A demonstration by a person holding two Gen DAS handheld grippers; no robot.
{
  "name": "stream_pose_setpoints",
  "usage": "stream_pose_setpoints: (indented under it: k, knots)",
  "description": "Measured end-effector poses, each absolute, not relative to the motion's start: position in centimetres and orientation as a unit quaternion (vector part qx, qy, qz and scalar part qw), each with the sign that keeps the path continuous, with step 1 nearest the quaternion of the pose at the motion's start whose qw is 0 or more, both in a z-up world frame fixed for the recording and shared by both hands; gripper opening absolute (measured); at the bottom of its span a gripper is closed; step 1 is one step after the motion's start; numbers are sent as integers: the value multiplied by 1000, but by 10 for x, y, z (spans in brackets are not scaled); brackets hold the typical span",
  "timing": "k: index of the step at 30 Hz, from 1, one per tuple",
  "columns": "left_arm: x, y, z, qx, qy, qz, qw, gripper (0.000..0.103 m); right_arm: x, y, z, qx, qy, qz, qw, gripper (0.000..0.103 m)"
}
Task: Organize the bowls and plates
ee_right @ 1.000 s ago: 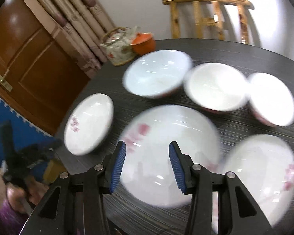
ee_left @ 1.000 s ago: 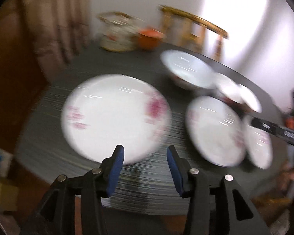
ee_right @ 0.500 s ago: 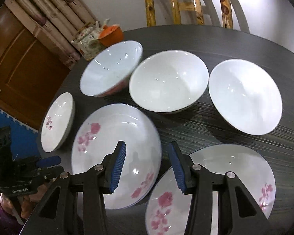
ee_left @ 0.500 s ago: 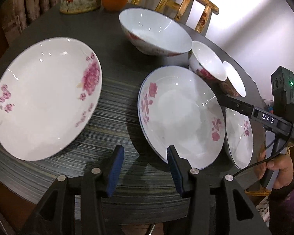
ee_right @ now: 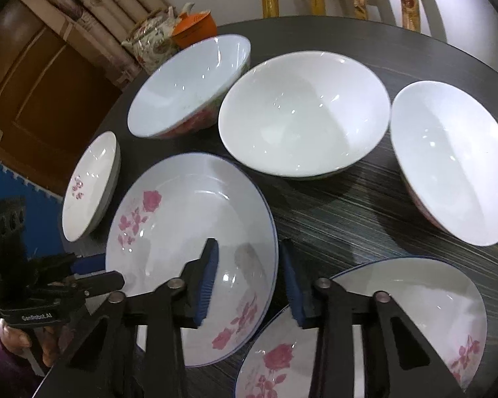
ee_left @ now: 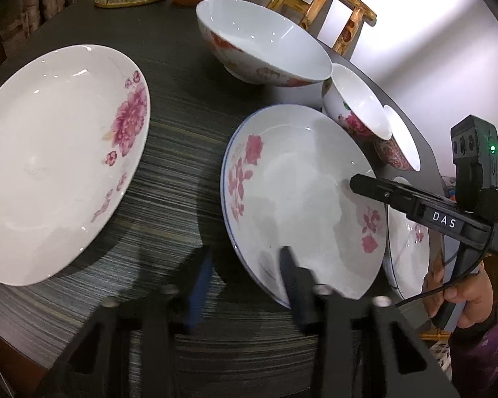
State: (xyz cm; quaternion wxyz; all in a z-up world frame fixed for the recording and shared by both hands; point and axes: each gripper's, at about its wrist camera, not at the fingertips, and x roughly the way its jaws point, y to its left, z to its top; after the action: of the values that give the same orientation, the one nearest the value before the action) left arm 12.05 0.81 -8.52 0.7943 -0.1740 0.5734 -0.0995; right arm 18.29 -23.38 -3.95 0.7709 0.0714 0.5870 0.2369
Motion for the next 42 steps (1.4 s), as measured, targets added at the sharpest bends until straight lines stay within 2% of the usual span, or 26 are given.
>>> stream_pose_setpoints:
  k: [2,7,9,36,42]
  knots:
    - [122,3,-84,-164,571,-106,798,17,182,-231,-40,64,587,236,772,30]
    - [123,1,-85,-153,564,-105,805,17,185,-235,-43,66,587,226,774,14]
    - [123,2,-85,-151,563,-107,805,17,186,-238,-45,74,587,222,775,12]
    - [97,30,-59,-144,534,-68,831,16,150,-244,-40,226,581,223,749,12]
    - [98,35,-66,-144,541,-62,826,16,149,-232,-46,225,588,223,744,12]
